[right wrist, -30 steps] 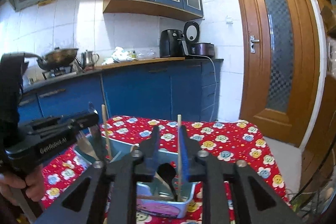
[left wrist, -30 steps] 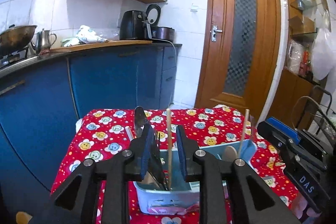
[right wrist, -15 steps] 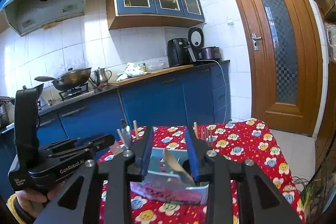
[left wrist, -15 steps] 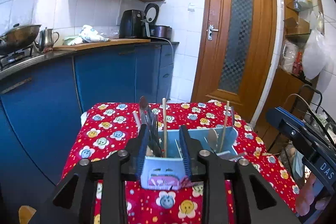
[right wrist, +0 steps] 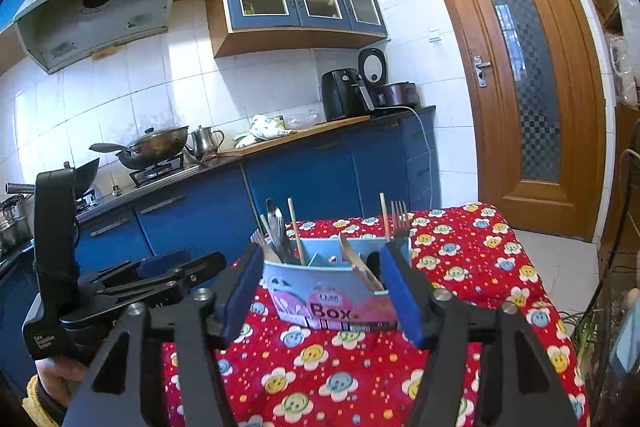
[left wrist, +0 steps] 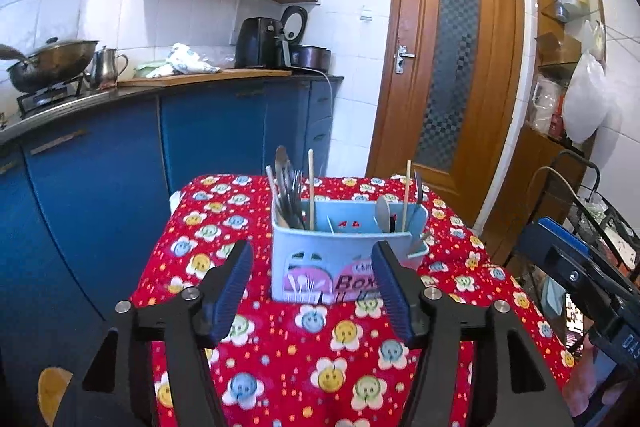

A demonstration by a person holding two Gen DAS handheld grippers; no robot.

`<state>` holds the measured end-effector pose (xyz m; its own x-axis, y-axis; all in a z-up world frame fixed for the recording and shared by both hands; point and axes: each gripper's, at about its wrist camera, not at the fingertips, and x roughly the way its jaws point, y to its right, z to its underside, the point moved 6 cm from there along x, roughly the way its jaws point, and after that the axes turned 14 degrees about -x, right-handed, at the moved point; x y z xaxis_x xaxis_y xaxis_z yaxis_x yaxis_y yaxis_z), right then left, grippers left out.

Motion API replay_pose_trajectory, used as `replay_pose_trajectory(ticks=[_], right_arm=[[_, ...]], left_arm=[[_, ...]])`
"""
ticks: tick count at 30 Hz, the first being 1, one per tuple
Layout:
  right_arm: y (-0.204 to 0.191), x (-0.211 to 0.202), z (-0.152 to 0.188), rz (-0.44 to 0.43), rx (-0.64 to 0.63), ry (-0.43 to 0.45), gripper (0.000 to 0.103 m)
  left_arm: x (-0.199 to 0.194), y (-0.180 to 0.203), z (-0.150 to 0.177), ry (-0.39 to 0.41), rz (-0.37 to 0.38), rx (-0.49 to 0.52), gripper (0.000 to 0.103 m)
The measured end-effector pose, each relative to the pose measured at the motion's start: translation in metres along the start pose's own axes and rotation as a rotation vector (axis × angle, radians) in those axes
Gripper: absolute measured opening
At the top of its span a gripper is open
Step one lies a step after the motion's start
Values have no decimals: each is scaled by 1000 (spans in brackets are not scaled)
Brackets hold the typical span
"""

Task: Organize utensils

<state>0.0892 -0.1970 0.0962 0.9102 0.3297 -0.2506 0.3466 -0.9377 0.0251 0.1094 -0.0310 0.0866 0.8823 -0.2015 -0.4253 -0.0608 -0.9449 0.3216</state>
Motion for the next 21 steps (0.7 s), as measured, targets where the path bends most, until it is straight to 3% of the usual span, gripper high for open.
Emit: replay_pose_trajectory(ticks=[7,13,21], right_arm=[[-7,-20,19,21,11,-21,82],[-10,-21,47,33,26,-70,89],[-6,-20,76,77,47,-71,102]], left_arm=[[-18,-1,29,4,-22,28,77],[-22,-11,51,21,-38,35,77],[-8,-24,77,57,-125,39,77]])
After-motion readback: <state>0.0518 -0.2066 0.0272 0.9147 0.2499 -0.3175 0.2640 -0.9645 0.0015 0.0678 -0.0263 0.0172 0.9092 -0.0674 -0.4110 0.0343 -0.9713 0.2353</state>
